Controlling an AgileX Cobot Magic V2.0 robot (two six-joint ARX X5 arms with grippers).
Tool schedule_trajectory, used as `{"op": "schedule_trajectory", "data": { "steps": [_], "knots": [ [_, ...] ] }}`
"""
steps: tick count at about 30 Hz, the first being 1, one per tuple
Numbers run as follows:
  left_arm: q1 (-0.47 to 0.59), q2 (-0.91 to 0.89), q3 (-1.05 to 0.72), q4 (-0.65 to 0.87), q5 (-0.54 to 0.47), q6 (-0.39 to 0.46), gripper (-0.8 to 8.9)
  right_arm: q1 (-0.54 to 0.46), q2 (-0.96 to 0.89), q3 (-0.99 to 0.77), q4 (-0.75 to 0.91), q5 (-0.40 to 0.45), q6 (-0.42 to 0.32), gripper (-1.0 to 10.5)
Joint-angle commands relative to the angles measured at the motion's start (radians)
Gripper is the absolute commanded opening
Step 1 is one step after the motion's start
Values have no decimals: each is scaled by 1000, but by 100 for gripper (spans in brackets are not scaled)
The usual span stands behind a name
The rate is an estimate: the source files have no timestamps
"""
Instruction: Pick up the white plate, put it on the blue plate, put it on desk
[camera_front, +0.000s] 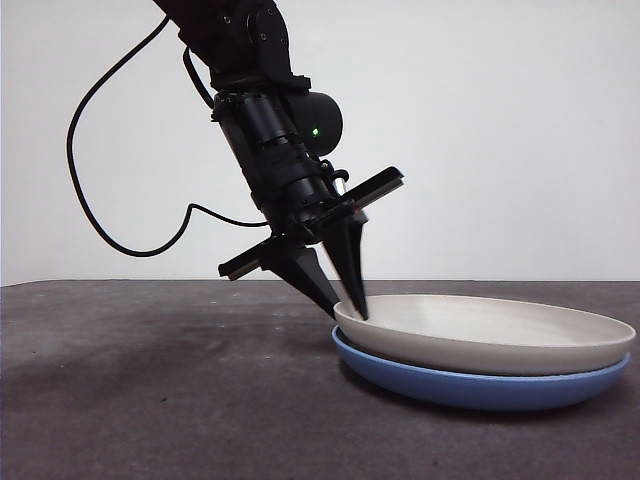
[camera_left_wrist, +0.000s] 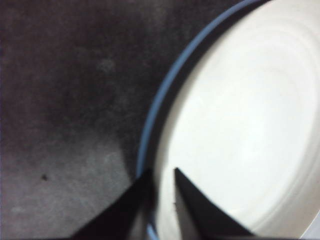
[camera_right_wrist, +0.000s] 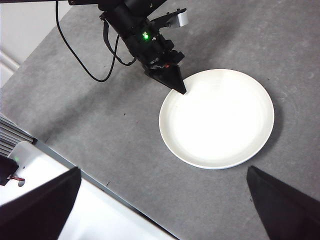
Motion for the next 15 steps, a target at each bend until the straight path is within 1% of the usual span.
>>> {"op": "schedule_trajectory", "data": {
  "steps": [1, 4, 8, 15],
  "knots": [
    [-10, 23, 28, 7, -1, 13, 279, 4, 6, 21, 4, 0, -12, 682],
    [-10, 23, 36, 7, 0, 14, 371, 4, 6, 21, 4, 0, -12, 682],
    [-10, 23, 87, -32, 0, 34, 439, 4, 6, 21, 4, 0, -12, 682],
    [-10, 23, 247, -135, -2, 82, 448, 4, 6, 21, 4, -3, -12, 682]
  ]
}}
